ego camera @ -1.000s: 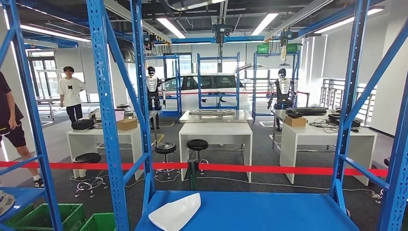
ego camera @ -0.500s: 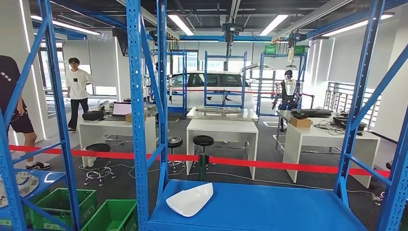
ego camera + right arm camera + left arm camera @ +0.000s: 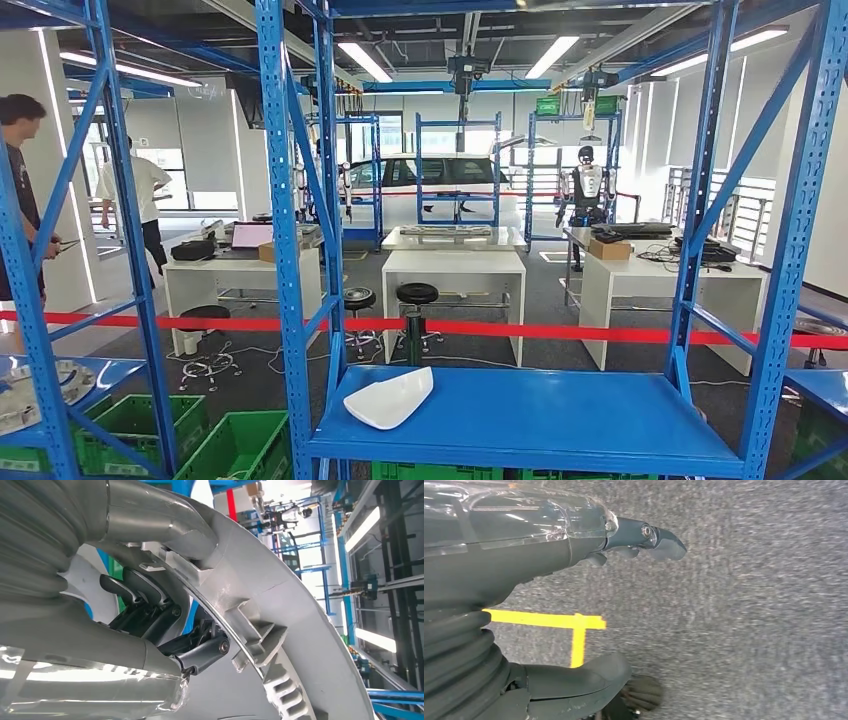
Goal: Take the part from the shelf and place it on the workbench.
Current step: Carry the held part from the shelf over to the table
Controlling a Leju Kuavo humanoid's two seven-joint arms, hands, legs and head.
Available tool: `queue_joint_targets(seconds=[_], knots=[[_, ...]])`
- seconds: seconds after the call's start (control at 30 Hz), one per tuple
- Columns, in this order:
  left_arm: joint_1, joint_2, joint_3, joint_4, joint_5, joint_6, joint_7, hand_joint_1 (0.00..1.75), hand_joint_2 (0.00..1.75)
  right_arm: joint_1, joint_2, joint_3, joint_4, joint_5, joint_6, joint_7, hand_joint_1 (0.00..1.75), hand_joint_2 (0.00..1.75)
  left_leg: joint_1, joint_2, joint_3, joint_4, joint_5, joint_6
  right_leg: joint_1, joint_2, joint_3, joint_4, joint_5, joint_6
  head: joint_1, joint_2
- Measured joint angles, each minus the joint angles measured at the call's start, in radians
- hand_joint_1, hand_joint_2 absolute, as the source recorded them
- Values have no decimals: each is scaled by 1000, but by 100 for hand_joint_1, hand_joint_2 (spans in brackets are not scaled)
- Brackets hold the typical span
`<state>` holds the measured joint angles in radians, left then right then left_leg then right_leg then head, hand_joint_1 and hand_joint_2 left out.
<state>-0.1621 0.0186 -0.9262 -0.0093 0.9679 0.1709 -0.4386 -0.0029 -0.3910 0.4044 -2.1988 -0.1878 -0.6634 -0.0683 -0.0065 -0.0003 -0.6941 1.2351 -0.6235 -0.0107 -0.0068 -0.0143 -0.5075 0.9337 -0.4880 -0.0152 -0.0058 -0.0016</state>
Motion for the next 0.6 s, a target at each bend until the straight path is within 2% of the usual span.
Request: queue_joint_targets(seconds=[0.03, 0.07, 0.1, 0.13, 0.17, 0.2, 0.23, 0.27, 0.3, 0.33, 0.37, 0.4, 0.43, 0.47, 0.5, 0.53, 0.57, 0.6], knots=[[0, -1, 0, 0, -8, 0, 4, 0, 175, 0, 0, 1, 0, 0, 0, 0, 175, 175, 3, 0, 6, 40, 3, -3, 0, -1, -23, 9, 10, 2, 0, 0], [0, -1, 0, 0, -16, 0, 8, 0, 175, 0, 0, 2, 0, 0, 0, 0, 175, 175, 5, 0, 25, 47, 30, -4, 0, -1, -44, 20, 19, 4, 1, 0], [0, -1, 0, 0, -23, 0, 11, 0, 175, 0, 0, 4, 0, 0, 0, 0, 175, 175, 6, 0, 61, 20, 62, -4, -1, -1, -66, 31, 27, 7, 1, 0], [-1, -2, 0, 0, -30, 0, 13, 0, 175, 0, 0, 5, 0, 0, 0, 0, 175, 175, 8, 0, 111, -36, 82, -2, -1, -2, -86, 44, 34, 11, 2, 0], [-2, -2, 0, 0, -35, 0, 13, 0, 175, 0, 0, 6, 0, 0, 0, 0, 175, 175, 7, -1, 166, -110, 79, 0, -1, -2, -102, 56, 39, 16, 2, 0], [-3, -2, 0, 0, -39, 0, 13, 0, 175, 0, 0, 6, 0, 0, 0, 0, 175, 175, 6, -3, 212, -179, 63, 4, -1, -3, -113, 65, 45, 21, 1, 0], [-4, -2, 0, 0, -44, 0, 12, 0, 175, -1, -1, 6, 0, 0, 1, 0, 175, 175, 3, -4, 240, -228, 46, 9, -2, -4, -120, 69, 53, 27, 1, 0], [-4, -2, 0, 0, -50, 0, 11, 0, 175, -3, -1, 7, 1, 0, 2, -1, 175, 175, 0, -5, 250, -252, 37, 15, -3, -5, -124, 70, 62, 32, 0, 0], [-4, -3, 0, 0, -56, 0, 10, 0, 175, -4, -1, 8, 2, -1, 3, -2, 175, 175, -2, -6, 244, -257, 42, 22, -5, -6, -126, 69, 72, 38, -1, 1], [-4, -4, 0, 0, -64, 0, 9, 0, 175, -6, -1, 9, 5, -2, 5, -4, 175, 175, -2, -5, 235, -256, 52, 31, -7, -3, -131, 71, 69, 44, -2, 0], [-4, -5, 0, 0, -73, 0, 8, 0, 175, -7, -1, 12, 8, -3, 8, -6, 175, 175, -1, -4, 225, -257, 63, 40, -8, -1, -138, 83, 49, 49, -2, 0], [-3, -6, 1, 0, -83, 0, 8, 0, 175, -8, 0, 15, 11, -4, 10, -9, 175, 175, 0, -2, 213, -258, 76, 48, -9, 2, -149, 115, 9, 54, -1, 0], [-4, -6, 2, 0, -92, 0, 8, 0, 175, -10, 0, 18, 15, -4, 13, -12, 175, 175, 0, -1, 199, -258, 89, 54, -11, 4, -163, 167, -46, 58, 0, 0], [-4, -6, 4, 0, -101, 0, 8, 0, 175, -13, 1, 22, 18, -4, 15, -16, 175, 175, -2, -1, 183, -257, 102, 57, -11, 5, -175, 232, -97, 61, 1, 0], [-4, -6, 5, 0, -108, 0, 8, 0, 175, -16, 3, 25, 21, -4, 18, -20, 175, 175, -4, -1, 167, -256, 115, 58, -11, 5, -184, 297, -131, 62, 2, 0], [-4, -6, 6, 0, -112, 0, 9, 0, 175, -19, 4, 28, 25, -3, 20, -22, 175, 175, -7, 0, 150, -255, 128, 59, -11, 6, -183, 344, -140, 62, 2, 0], [-4, -6, 7, 0, -115, 0, 9, 0, 175, -21, 6, 30, 28, -3, 21, -24, 175, 175, -9, 1, 133, -253, 139, 59, -10, 6, -169, 360, -125, 59, 3, 0], [-4, -6, 8, 0, -117, 0, 9, 0, 175, -23, 7, 32, 32, -2, 22, -24, 175, 175, -12, 1, 116, -251, 150, 58, -8, 7, -138, 341, -95, 54, 3, 0]])
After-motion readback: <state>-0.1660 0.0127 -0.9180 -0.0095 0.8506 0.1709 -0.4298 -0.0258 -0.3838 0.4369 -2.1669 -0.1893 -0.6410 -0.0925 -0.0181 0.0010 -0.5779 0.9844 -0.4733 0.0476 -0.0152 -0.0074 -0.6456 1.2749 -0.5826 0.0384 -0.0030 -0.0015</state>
